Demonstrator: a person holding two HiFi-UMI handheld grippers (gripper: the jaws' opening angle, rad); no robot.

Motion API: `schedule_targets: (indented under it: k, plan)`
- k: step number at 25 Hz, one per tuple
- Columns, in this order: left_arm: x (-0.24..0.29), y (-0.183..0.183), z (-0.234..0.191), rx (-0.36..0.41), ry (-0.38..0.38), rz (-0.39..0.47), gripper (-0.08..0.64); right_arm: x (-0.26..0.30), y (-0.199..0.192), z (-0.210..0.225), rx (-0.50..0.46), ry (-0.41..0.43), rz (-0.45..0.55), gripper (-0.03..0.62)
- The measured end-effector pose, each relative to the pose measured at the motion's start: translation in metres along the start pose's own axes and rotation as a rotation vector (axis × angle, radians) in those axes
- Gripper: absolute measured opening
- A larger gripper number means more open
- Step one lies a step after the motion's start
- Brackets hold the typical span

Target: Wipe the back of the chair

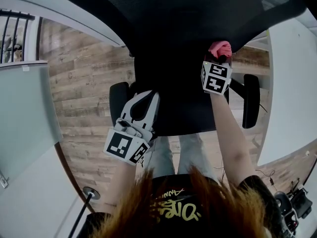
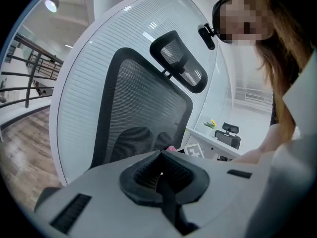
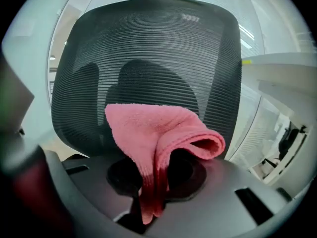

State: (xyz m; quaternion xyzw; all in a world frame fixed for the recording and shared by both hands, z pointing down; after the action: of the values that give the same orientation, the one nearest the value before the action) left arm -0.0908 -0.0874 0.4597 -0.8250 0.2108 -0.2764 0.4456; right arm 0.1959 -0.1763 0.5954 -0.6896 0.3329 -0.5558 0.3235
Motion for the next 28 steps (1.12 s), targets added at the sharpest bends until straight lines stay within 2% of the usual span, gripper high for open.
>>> schedule_targets:
  k: [18, 25, 28]
  plan:
    - [-0.02, 0.003, -0.025, -0.025, 0.032, 0.023, -0.008, 0.004, 0.018, -0.097, 0.009, 0.133, 0.028, 0.064]
    - [-0.03, 0.002, -0.038, -0.043, 0.044, 0.022, -0.008, 0.004, 0.02, -0.117, 0.082, 0.115, 0.024, 0.064]
    - [-0.034, 0.001, -0.042, -0.049, 0.047, 0.024, -0.008, 0.003, 0.02, -0.13, 0.096, 0.139, 0.03, 0.064]
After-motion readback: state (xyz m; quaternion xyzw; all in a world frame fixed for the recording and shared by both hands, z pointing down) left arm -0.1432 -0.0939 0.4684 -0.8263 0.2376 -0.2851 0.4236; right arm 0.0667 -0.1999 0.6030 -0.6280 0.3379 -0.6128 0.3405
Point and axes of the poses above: the fingertips, and each gripper's own axes: x forward along the fingers, z to its right, y out of its top, the point moved 7 cm from there along -x, backward along the fingers, and after that the axes turned 3 degrees about -x, right-handed, at the moved point
